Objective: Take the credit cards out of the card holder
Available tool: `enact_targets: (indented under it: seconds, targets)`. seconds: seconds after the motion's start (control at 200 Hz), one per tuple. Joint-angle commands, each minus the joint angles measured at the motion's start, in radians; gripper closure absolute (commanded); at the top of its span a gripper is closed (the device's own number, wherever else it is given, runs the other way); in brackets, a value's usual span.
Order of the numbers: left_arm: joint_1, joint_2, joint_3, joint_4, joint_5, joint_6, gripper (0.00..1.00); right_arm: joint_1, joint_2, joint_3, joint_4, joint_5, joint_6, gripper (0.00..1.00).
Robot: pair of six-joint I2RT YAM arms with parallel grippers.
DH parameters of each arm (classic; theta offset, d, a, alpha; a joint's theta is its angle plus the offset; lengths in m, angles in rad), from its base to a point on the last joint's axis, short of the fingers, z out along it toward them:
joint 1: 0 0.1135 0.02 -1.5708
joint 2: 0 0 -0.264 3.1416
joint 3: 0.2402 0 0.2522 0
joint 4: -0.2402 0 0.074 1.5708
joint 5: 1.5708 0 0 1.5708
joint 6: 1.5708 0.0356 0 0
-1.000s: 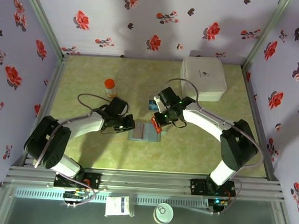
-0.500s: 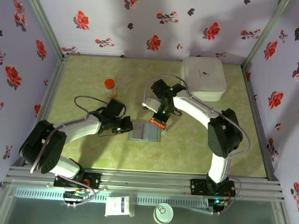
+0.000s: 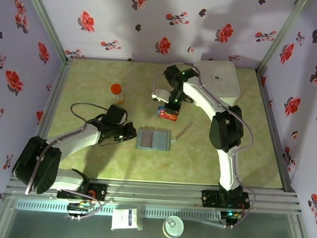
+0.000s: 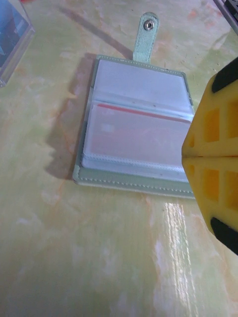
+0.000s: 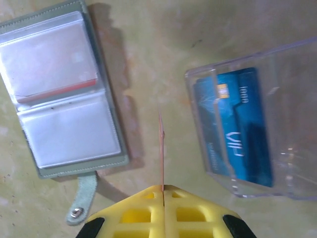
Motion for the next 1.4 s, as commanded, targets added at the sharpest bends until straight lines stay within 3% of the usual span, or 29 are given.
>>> enact_targets:
  seconds: [0.0, 0.185, 0.8, 1.395]
  targets:
    - [0.011, -0.027, -0.015, -0.051, -0.016, 0.003, 0.94, -0.033, 0.057, 0.134, -0.097, -0.039, -0.072, 1.0]
    - [0.012, -0.017, -0.014, -0.062, -0.016, 0.0, 0.94, -0.067, 0.135, 0.295, -0.119, -0.062, -0.089, 1.0]
    - [0.015, -0.006, -0.001, -0.104, -0.031, 0.002, 0.94, -0.085, 0.248, 0.439, -0.058, -0.038, -0.162, 1.0]
    - [0.015, 0.029, 0.022, -0.107, -0.028, 0.007, 0.94, -0.085, 0.308, 0.443, -0.115, -0.032, -0.213, 0.99]
